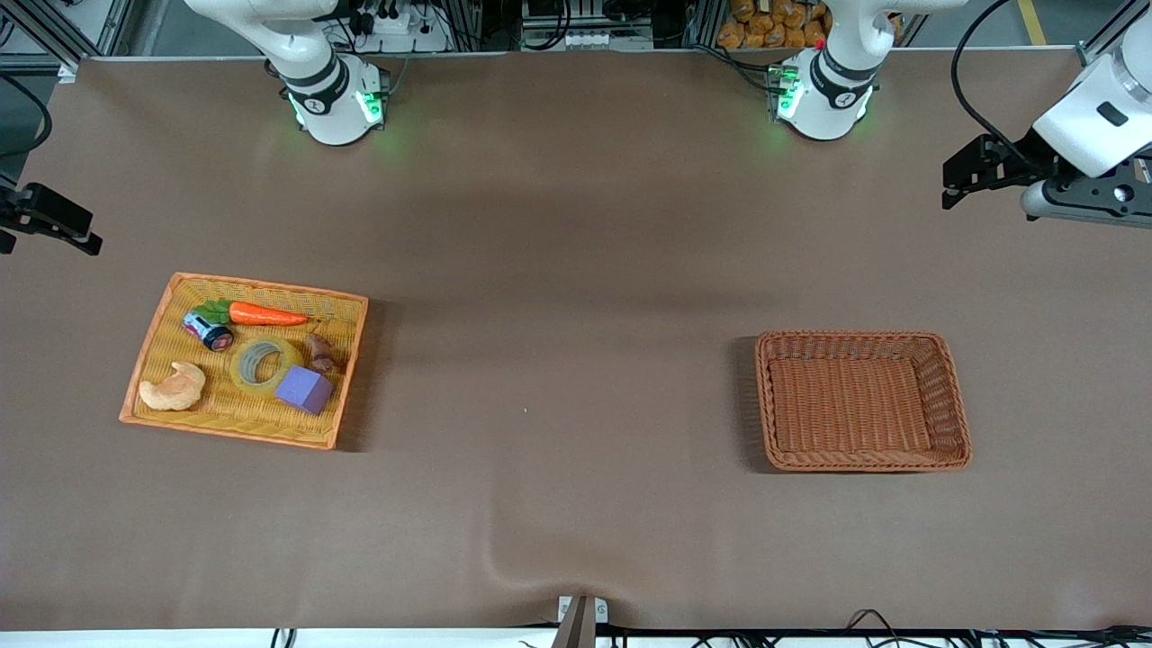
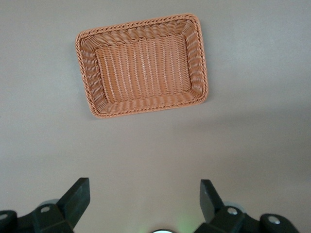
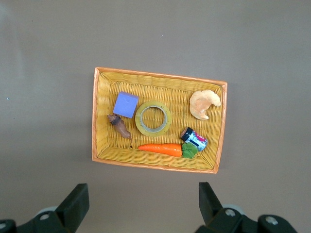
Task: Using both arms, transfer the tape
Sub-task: 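Reach the right gripper down to the tape roll on the yellow tray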
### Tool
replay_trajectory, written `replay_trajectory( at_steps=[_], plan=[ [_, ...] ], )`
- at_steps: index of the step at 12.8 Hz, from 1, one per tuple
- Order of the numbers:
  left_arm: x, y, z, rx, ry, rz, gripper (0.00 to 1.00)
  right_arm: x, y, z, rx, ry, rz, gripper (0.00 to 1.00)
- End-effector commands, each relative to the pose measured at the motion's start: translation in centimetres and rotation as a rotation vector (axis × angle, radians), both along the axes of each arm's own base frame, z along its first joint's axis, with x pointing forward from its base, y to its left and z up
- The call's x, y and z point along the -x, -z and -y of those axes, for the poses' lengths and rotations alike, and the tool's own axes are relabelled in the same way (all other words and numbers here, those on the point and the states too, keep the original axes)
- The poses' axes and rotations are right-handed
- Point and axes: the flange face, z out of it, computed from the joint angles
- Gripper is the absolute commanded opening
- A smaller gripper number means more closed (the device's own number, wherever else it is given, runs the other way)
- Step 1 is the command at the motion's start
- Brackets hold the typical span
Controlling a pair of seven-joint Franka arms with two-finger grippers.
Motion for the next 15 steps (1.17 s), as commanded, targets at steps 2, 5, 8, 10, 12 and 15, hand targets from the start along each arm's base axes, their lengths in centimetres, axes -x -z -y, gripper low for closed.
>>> replay_trajectory(
  at_steps=[2, 5, 8, 10, 12, 15],
  plan=[
    [0.5, -1.1, -0.3, 0.014, -0.009, 0.01, 1.0, -0.2, 0.3, 0.4, -0.001, 0.025, -0.007, 1.0],
    [0.4, -1.3, -0.8, 0.01, -0.006, 0.017, 1.0, -0.9, 1.7, -0.2, 0.008, 0.009, -0.032, 1.0],
    [0.5, -0.8, -0.8, 0.007, -0.008, 0.003, 1.0, -3.5, 6.7, -0.5, 0.004, -0.01, -0.041, 1.0],
    [0.4, -0.7, -1.3, 0.005, -0.016, -0.006, 1.0, -3.8, 12.2, -0.7, -0.005, -0.023, -0.059, 1.0],
    [0.2, -1.3, -1.6, 0.016, -0.024, -0.007, 1.0, -4.0, 19.7, -0.4, -0.006, -0.121, -0.029, 1.0],
    [-0.7, -0.5, -3.0, 0.047, -0.055, -0.133, 1.0, -2.3, 29.4, -1.0, -0.001, -0.232, 0.003, 1.0]
  ],
)
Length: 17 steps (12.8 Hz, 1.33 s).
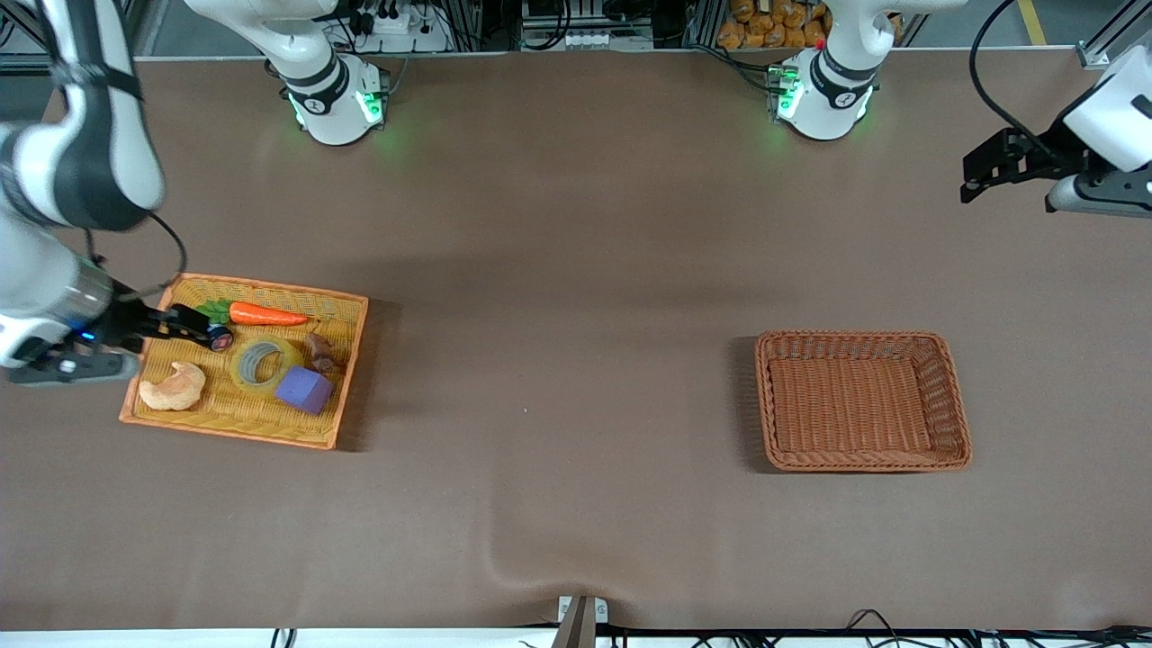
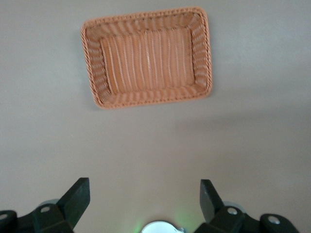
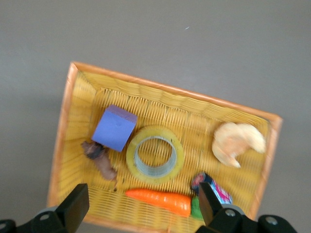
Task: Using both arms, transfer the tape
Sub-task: 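Reach the right gripper down to the tape roll on the yellow tray, then grasp the tape roll with the right gripper while the left gripper moves out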
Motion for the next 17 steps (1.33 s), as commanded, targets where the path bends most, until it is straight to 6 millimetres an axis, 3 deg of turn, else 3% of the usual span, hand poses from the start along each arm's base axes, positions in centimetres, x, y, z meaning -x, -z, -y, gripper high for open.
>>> replay_trajectory(
  at_steps=[1, 3, 5, 8, 10, 11, 14, 15, 16, 17],
  plan=[
    [-2.4, 1.0, 0.5, 0.005, 0.018, -0.138, 1.0, 2.9, 6.7, -1.1, -0.007, -0.069, 0.011, 1.0],
    [-3.5, 2.7, 1.0, -0.001, 0.028, -0.197, 1.0, 3.2, 11.1, -1.0, -0.007, -0.139, -0.035, 1.0],
    [-4.4, 4.9, 2.0, -0.005, 0.017, -0.238, 1.0, 3.3, 13.8, -0.4, -0.007, -0.191, -0.056, 1.0],
    [-5.8, 9.1, 3.1, -0.019, -0.021, -0.307, 1.0, 3.6, 15.7, 0.1, -0.011, -0.192, -0.091, 1.0],
    [-7.0, 10.6, 2.3, 0.005, -0.037, -0.254, 1.0, 3.8, 18.5, -0.3, -0.014, -0.206, -0.119, 1.0],
    [-7.4, 11.5, 2.6, 0.027, -0.048, -0.224, 1.0, 3.7, 18.8, -0.2, -0.012, -0.22, -0.109, 0.99],
    [-8.1, 13.2, 3.4, 0.092, -0.165, -0.145, 1.0, 3.8, 19.7, 0.1, -0.013, -0.219, -0.12, 0.86],
    [-8.2, 13.5, 3.8, 0.1, -0.204, -0.103, 1.0, 3.8, 19.9, 0.1, -0.012, -0.22, -0.123, 0.77],
    [-8.4, 13.9, 4.0, 0.103, -0.249, -0.076, 1.0, 3.7, 19.7, 0.0, -0.013, -0.221, -0.123, 0.44],
    [-8.4, 14.3, 4.6, 0.109, -0.253, -0.059, 1.0, 3.7, 19.7, 0.0, -0.013, -0.218, -0.124, 0.26]
  ],
)
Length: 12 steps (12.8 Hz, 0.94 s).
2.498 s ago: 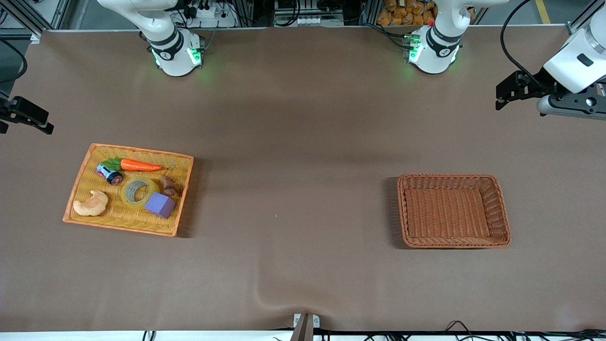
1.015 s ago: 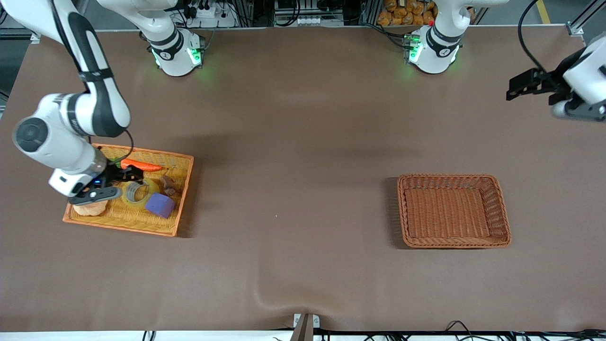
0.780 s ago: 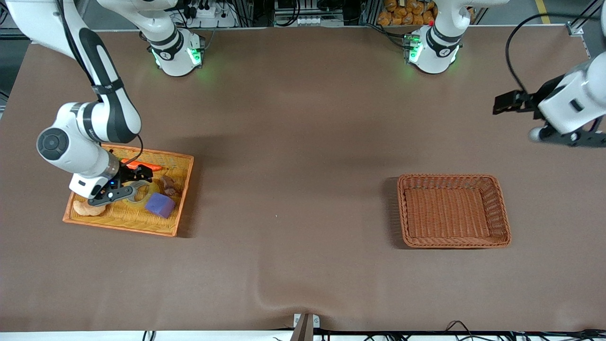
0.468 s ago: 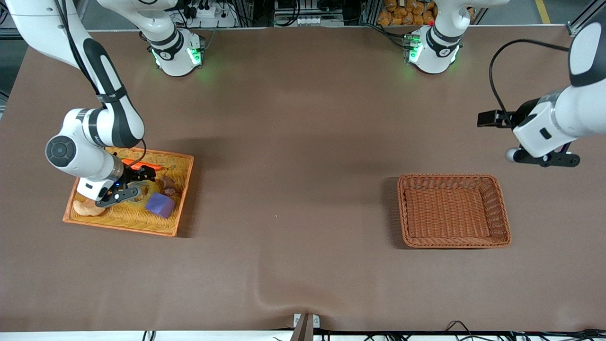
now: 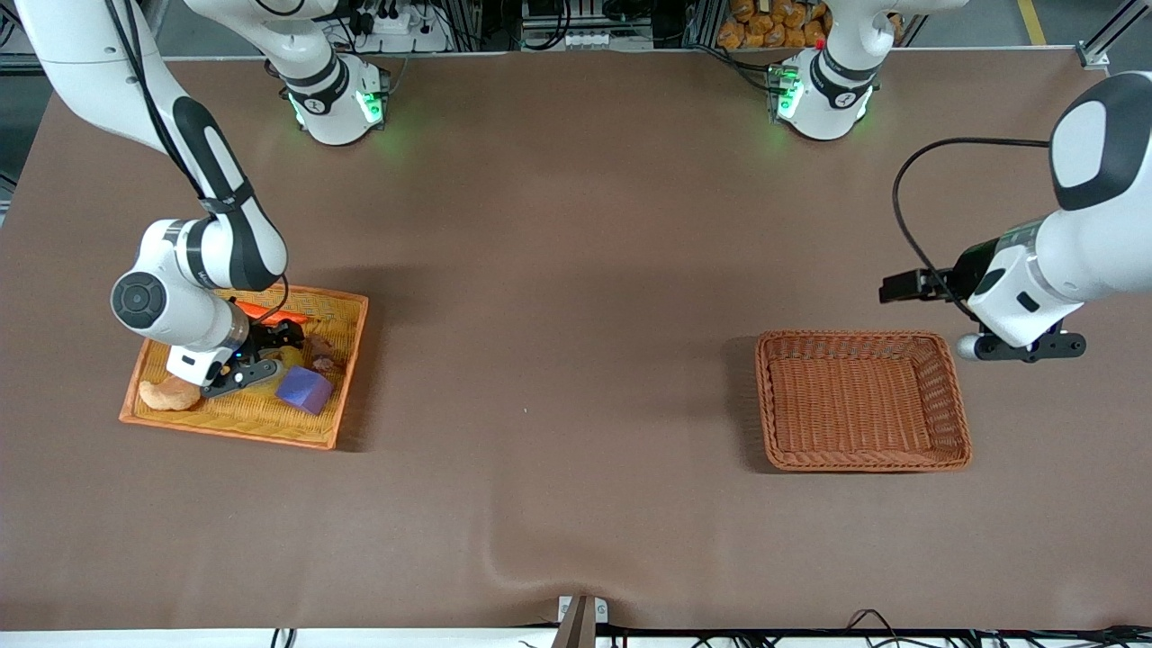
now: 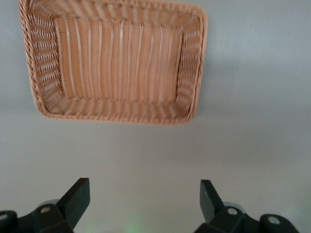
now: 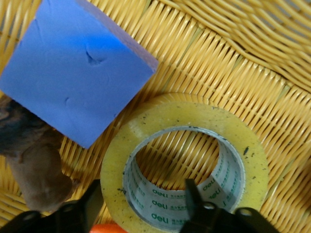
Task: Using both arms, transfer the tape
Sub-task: 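Grasp the tape roll with the right gripper while the left gripper moves out, then lift the tape with the right gripper while the left gripper moves inward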
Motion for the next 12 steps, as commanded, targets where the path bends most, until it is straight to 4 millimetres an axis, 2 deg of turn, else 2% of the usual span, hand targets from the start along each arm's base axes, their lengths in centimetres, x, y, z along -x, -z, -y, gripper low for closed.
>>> replay_trajectory(
  at_steps=[1, 2, 3, 4, 6, 7, 8, 10, 11, 12],
  plan=[
    [1.2, 0.3, 0.7, 0.022, -0.054, 0.046, 1.0, -0.5, -0.4, 0.2, -0.008, -0.003, 0.007, 0.12],
    [1.7, 0.2, 0.7, 0.025, -0.056, 0.057, 1.0, -0.5, -0.9, 0.2, -0.008, 0.002, 0.007, 0.0],
    [2.2, 0.5, 0.6, 0.024, -0.059, 0.066, 1.0, -0.5, -1.2, 0.1, -0.01, 0.008, -0.029, 0.0],
    [2.8, 0.9, 1.1, 0.026, -0.056, 0.082, 1.0, -1.2, -2.8, 0.1, -0.014, 0.011, -0.064, 0.0],
    [3.9, 1.6, 2.3, 0.026, -0.117, 0.133, 1.0, -2.9, -8.1, -0.3, -0.017, 0.005, -0.119, 0.0],
    [4.4, 1.8, 2.9, 0.03, -0.141, 0.159, 1.0, -4.2, -11.6, -0.8, -0.017, 0.001, -0.138, 0.0],
    [5.0, 2.1, 3.0, 0.029, -0.149, 0.174, 1.0, -5.4, -14.6, -2.2, -0.017, -0.019, -0.156, 0.0],
    [6.1, 2.6, 3.0, 0.03, -0.155, 0.202, 1.0, -6.9, -20.1, -7.1, -0.004, -0.049, -0.145, 0.0],
    [6.5, 3.0, 2.9, 0.035, -0.186, 0.235, 1.0, -7.1, -21.6, -9.9, 0.003, -0.032, -0.128, 0.0],
    [6.6, 3.0, 2.9, 0.048, -0.241, 0.263, 1.0, -6.9, -22.0, -13.2, -0.026, 0.005, -0.121, 0.0]
  ],
)
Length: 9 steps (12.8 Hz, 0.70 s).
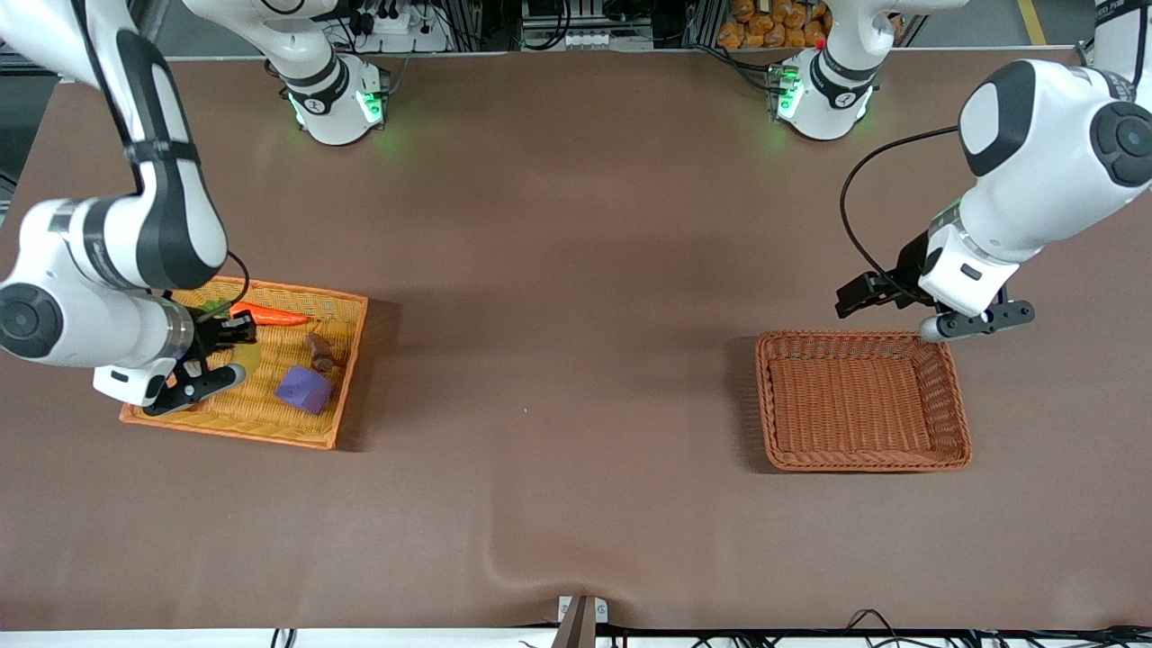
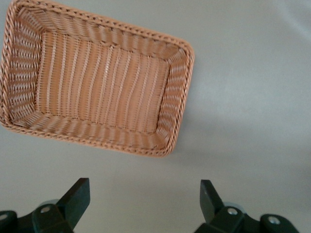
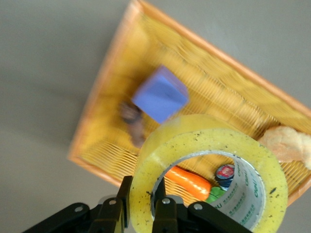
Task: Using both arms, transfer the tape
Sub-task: 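Lift the tape with the right gripper while the left gripper moves inward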
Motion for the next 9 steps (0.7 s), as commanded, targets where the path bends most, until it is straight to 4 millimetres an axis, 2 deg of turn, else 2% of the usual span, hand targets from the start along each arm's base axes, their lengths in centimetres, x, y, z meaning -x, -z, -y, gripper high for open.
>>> replay_trajectory(
  at_steps=[1, 2, 4, 5, 7, 9],
  plan=[
    [1.6, 0.0, 0.2, 0.053, -0.116, 0.067, 1.0, 0.1, -0.8, -8.2, -0.046, 0.094, -0.002, 0.0],
    [1.5, -0.1, 0.3, 0.068, -0.14, 0.073, 1.0, -0.1, 0.4, -11.2, -0.059, 0.138, -0.001, 0.0],
    [1.2, 0.2, 1.6, 0.086, -0.193, 0.097, 1.0, -0.4, 2.4, -19.1, -0.055, 0.205, 0.071, 0.0],
    [1.2, 1.1, 2.9, 0.102, -0.241, 0.12, 1.0, -0.2, 3.6, -23.6, -0.047, 0.247, 0.096, 0.0],
    [1.8, 2.8, 4.5, 0.12, -0.28, 0.164, 1.0, 1.7, 6.7, -31.1, -0.028, 0.426, 0.132, 0.0],
    [1.8, 4.2, 6.1, 0.136, -0.317, 0.175, 1.0, 2.9, 9.4, -36.8, -0.064, 0.485, 0.188, 0.0]
  ],
)
